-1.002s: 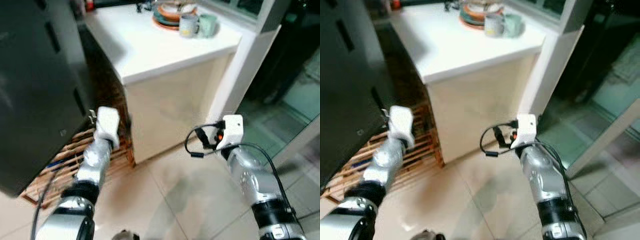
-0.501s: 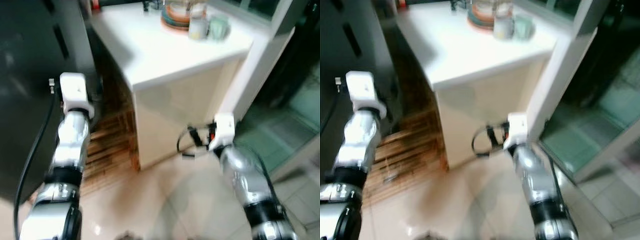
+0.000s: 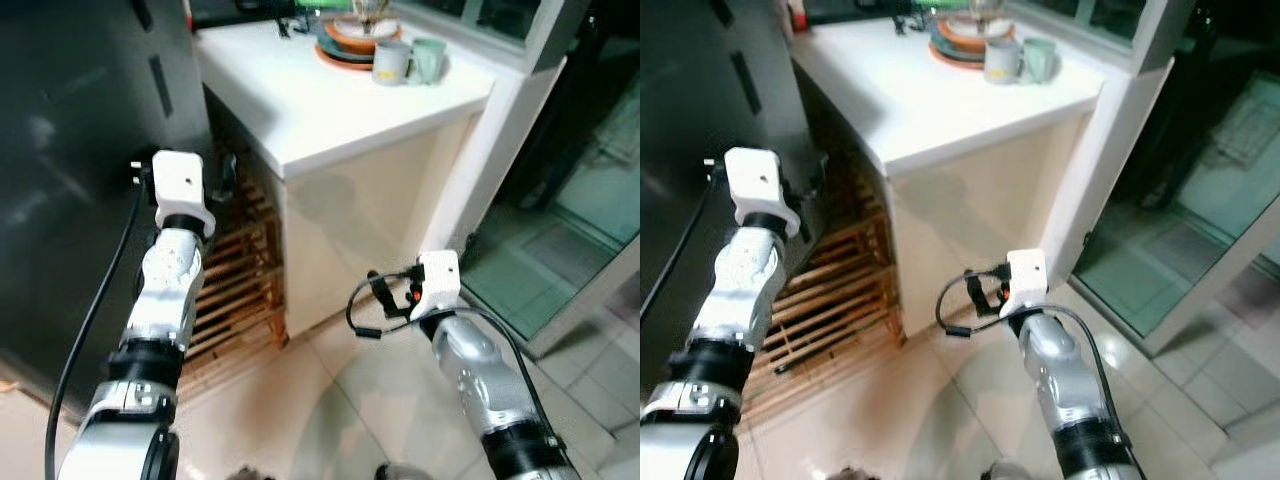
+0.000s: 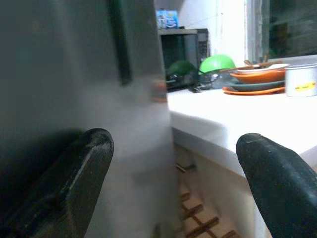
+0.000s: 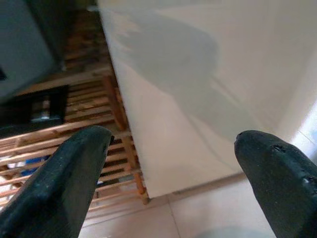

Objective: Restocking fridge

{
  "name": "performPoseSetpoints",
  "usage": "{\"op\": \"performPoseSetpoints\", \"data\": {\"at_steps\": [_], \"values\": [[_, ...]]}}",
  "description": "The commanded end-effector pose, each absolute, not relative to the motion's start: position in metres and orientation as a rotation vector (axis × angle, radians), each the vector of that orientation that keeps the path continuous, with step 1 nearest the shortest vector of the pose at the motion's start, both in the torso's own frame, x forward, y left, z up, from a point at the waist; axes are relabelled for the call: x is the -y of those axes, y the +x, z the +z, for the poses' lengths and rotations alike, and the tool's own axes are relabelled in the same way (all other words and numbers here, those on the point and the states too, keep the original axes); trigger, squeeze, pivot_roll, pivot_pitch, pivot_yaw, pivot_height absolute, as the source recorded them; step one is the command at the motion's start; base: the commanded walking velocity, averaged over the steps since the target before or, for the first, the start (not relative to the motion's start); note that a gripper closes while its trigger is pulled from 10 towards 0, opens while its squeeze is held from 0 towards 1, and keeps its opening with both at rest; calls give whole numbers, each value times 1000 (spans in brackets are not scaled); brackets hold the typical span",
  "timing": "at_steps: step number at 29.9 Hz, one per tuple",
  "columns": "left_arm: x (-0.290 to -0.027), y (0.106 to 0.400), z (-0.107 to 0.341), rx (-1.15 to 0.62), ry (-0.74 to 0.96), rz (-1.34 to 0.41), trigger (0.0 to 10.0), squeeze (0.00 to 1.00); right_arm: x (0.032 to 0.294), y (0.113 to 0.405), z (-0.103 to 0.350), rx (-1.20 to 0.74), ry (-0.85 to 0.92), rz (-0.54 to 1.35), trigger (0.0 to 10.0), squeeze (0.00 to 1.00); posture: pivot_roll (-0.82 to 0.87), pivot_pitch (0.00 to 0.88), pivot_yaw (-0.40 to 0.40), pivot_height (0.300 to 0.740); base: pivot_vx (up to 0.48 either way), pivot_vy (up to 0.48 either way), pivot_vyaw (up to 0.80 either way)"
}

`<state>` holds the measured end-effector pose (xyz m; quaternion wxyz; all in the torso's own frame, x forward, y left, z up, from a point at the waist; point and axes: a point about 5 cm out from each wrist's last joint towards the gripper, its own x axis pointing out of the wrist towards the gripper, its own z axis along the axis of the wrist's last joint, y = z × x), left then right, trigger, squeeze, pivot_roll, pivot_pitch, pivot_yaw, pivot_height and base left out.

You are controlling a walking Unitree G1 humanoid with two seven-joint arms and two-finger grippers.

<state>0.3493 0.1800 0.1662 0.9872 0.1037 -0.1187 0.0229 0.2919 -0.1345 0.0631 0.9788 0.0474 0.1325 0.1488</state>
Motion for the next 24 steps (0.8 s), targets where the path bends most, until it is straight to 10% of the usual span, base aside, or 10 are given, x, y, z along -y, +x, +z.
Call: {"op": "performPoseSetpoints", "data": {"at_steps": [1, 24], "values": [[-178, 347, 165, 228, 222, 40, 10000, 0, 132, 295, 71, -232, 83, 314, 10000, 0, -84, 0, 31, 740, 0, 0, 719], [-203, 327, 179, 237, 264, 171, 10000, 0, 100, 304, 80, -175, 131, 421, 10000, 0, -7, 0, 45, 740, 12, 0, 632]]}}
